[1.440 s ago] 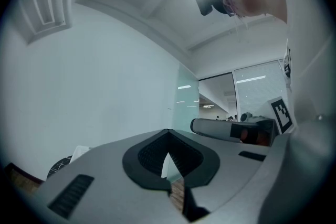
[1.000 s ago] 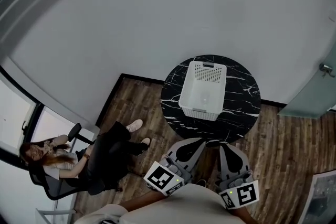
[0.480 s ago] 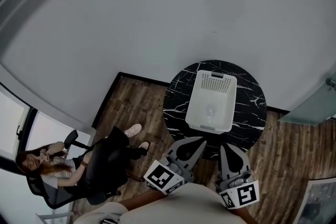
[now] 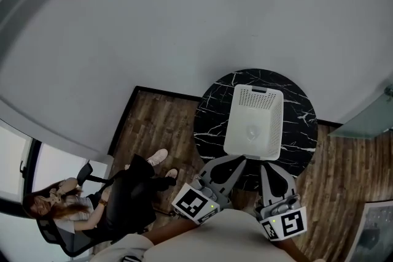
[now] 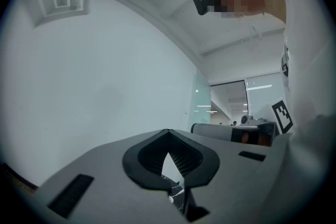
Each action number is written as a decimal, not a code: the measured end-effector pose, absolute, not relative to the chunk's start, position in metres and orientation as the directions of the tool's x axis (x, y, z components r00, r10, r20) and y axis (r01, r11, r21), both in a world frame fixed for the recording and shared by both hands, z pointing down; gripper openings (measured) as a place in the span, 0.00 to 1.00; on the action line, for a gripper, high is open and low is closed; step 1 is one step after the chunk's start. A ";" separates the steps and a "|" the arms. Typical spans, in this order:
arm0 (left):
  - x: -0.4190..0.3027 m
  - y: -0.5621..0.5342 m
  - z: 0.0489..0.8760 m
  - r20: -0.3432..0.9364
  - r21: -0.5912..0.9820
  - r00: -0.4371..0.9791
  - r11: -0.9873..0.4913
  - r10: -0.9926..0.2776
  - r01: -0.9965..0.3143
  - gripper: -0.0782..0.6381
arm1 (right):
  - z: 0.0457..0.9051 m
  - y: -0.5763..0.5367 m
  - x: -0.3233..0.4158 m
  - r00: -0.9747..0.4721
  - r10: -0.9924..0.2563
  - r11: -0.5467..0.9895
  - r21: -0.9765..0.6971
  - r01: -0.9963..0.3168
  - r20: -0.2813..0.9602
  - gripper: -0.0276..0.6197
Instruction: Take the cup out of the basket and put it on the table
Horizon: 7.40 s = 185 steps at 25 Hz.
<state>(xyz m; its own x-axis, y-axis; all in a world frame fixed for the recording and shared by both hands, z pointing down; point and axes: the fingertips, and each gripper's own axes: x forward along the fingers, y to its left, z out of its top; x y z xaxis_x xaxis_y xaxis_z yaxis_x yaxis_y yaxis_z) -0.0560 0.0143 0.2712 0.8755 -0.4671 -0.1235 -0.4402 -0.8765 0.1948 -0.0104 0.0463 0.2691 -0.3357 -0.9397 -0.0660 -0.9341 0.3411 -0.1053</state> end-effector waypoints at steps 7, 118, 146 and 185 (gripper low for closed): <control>-0.045 0.007 0.277 -0.088 0.187 0.891 -0.886 -0.446 -0.425 0.10 | 0.271 0.035 -0.001 -0.321 -0.944 0.328 -0.119 -0.937 -0.070 0.05; 0.029 -0.144 0.516 0.484 0.275 0.782 -0.780 -0.393 -0.562 0.10 | 0.555 -0.123 0.041 -0.377 -0.612 0.676 0.213 -0.705 0.695 0.05; 0.038 -0.176 0.551 0.571 0.321 0.761 -0.769 -0.308 -0.552 0.10 | 0.625 -0.148 0.048 -0.310 -0.427 0.718 0.111 -0.687 0.850 0.06; 0.044 -0.180 0.562 0.588 0.333 0.759 -0.772 -0.279 -0.542 0.10 | 0.694 -0.147 0.054 -0.199 -0.275 0.757 0.084 -0.648 0.941 0.11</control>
